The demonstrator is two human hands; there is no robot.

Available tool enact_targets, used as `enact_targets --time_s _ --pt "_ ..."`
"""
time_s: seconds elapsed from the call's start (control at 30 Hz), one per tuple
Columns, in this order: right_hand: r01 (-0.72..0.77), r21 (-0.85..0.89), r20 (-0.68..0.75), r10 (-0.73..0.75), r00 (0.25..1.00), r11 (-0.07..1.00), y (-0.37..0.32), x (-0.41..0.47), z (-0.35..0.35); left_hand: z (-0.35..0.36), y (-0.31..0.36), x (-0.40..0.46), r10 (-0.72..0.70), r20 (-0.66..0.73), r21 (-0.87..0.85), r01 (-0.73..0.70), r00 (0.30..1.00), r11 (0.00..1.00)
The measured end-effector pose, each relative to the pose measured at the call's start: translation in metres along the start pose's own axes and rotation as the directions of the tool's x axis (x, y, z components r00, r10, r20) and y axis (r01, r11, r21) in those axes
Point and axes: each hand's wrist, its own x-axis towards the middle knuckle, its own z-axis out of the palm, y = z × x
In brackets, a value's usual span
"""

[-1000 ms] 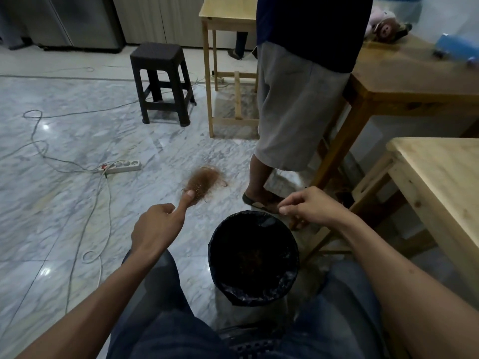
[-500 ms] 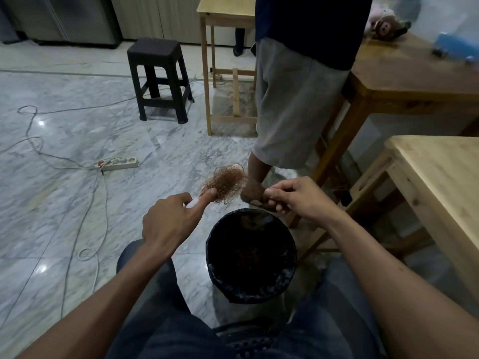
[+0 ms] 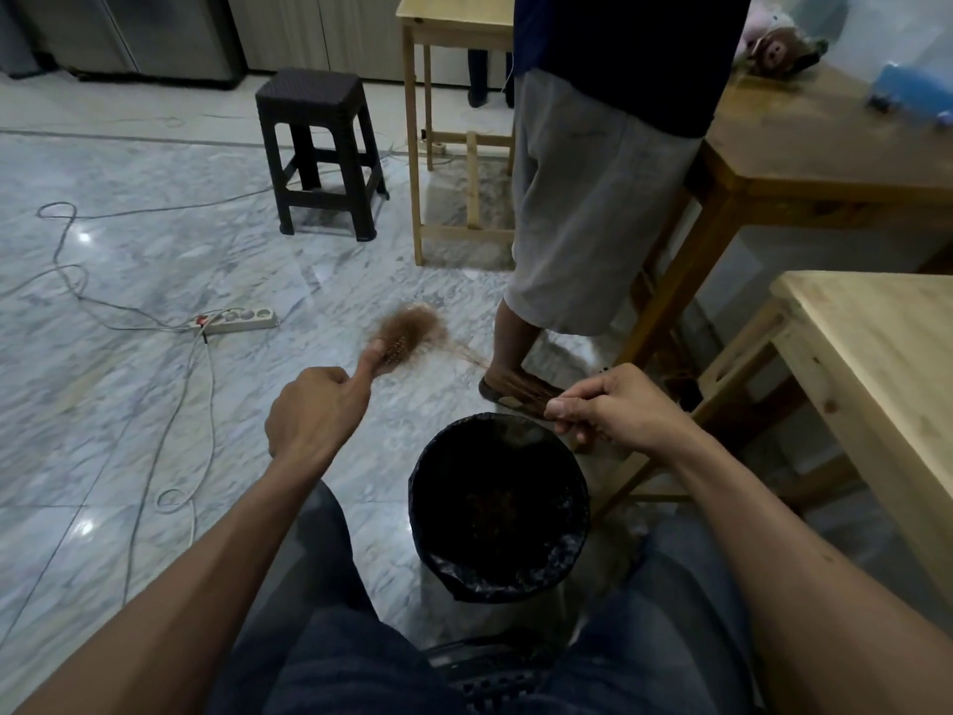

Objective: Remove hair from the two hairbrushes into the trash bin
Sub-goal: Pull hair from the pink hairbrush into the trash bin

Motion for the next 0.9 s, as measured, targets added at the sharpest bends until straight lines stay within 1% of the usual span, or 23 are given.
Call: enact_targets --time_s 0.07,0.13,0.27,0.3,0.33,0.4,0.47,0.53,0.63,0.7,0.77,0.83,0.9 --pt "-0.021 -0.061 0.021 0.022 1.0 0.998 0.001 -0.002 -0.003 -0.005 -0.001 0.005 -0.008 -0.018 -0.013 0.008 1.0 1.0" --pt "-0.028 -0.148 0.059 0.037 0.998 0.989 0.002 -0.002 -0.002 -0.007 0.002 0.005 0.013 -0.028 -0.006 -0.013 1.0 1.0" --pt "-0.034 -0.253 0.189 0.084 0.978 0.967 -0.003 0.003 0.007 -0.004 0.015 -0.012 0.136 -0.046 0.048 -0.134 0.99 0.99" --pt "-0.045 -0.272 0.2 0.102 0.974 0.961 -0.006 0.005 0.009 -0.002 0.017 -0.017 0.166 -0.042 0.064 -0.163 0.985 0.985" --pt "-0.057 -0.247 0.195 0.107 0.975 0.967 -0.008 0.007 0.011 -0.001 0.019 -0.021 0.192 -0.041 0.08 -0.189 0.981 0.979" --pt "-0.065 -0.093 0.154 0.079 0.985 0.994 -0.012 0.01 0.015 0.002 0.023 -0.028 0.243 -0.044 0.11 -0.237 0.969 0.965" --pt "-0.054 0.047 0.123 0.048 0.991 0.997 -0.015 0.012 0.019 0.005 0.026 -0.033 0.278 -0.041 0.128 -0.271 0.96 0.954" --pt "-0.028 0.098 0.124 0.016 0.992 0.995 -0.017 0.012 0.024 0.007 0.03 -0.036 0.286 -0.036 0.141 -0.278 0.958 0.95" --pt "0.022 0.013 0.098 -0.023 0.995 1.0 -0.012 0.014 0.035 0.007 0.03 -0.036 0.25 -0.015 0.112 -0.247 0.968 0.962" --pt "0.031 -0.147 0.048 -0.024 0.999 0.989 -0.004 0.016 0.039 0.004 0.028 -0.031 0.186 -0.005 0.021 -0.186 0.983 0.982" --pt "0.008 -0.306 0.025 0.0 1.0 0.952 0.006 0.015 0.038 -0.004 0.026 -0.022 0.12 -0.013 -0.048 -0.121 0.993 0.992" --pt "-0.049 -0.34 0.003 0.053 0.999 0.939 0.015 0.014 0.035 -0.012 0.028 -0.013 0.092 -0.04 -0.069 -0.095 0.995 0.993" --pt "-0.08 -0.358 -0.007 0.083 0.997 0.93 0.021 0.015 0.034 -0.017 0.031 -0.01 0.103 -0.062 -0.054 -0.106 0.993 0.993"
